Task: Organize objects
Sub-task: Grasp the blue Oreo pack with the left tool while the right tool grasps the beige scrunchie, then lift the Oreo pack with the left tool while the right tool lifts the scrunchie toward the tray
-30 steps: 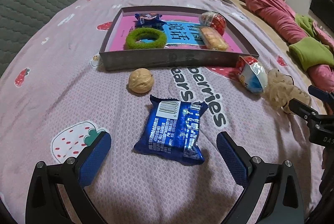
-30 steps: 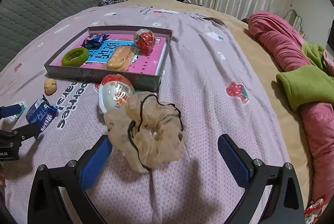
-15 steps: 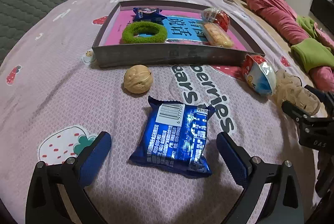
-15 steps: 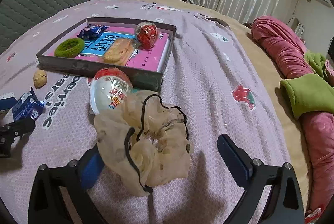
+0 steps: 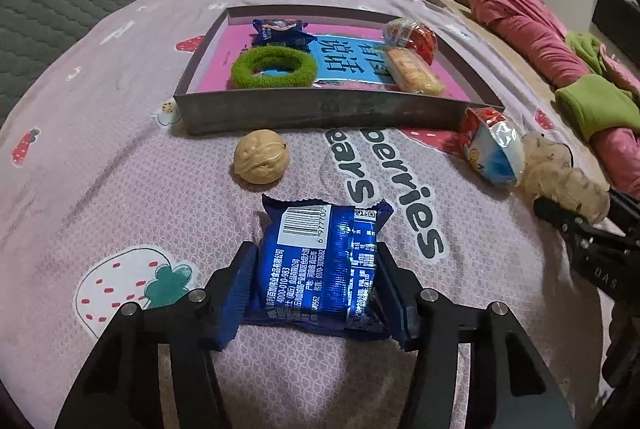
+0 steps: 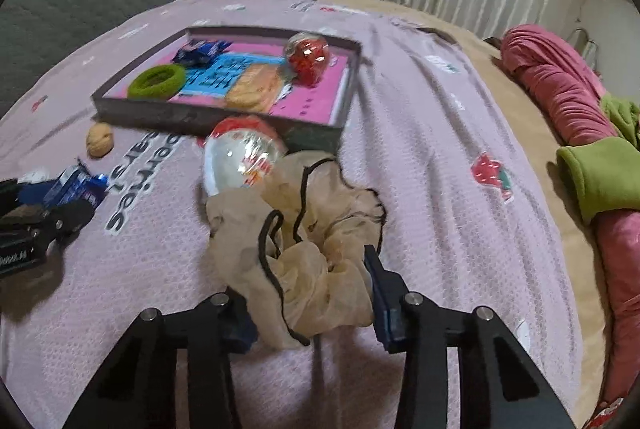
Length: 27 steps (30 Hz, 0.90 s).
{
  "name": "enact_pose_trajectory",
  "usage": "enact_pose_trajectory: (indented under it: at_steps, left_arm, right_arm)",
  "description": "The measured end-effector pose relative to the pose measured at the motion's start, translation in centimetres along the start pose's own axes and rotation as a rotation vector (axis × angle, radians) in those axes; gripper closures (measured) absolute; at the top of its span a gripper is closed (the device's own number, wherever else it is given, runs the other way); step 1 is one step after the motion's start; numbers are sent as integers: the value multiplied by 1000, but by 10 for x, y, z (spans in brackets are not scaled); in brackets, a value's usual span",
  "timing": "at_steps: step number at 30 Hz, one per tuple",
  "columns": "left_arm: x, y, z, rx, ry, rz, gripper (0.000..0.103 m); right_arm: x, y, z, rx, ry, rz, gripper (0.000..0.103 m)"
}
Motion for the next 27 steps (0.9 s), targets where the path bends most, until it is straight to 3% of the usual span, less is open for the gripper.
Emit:
enact_pose_trajectory:
  at_steps: [11, 27]
  left_arm:
    - [-9, -8, 2, -5, -2, 8, 48]
    - [-45, -33, 2, -25, 11, 18, 48]
  right_arm:
    - [-11, -5, -24, -19, 100, -5, 75]
    - [-40, -12, -78, -47, 291, -2, 75]
Point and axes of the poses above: each gripper's, at about its wrist camera, not at the fingertips, and x roughly the way its jaws point, z to its right, y to its top, the point moved 6 cm from there along x, roughly the way its jaws point, and after that the axes turned 3 degrees about -x, right-handed, at the moved point
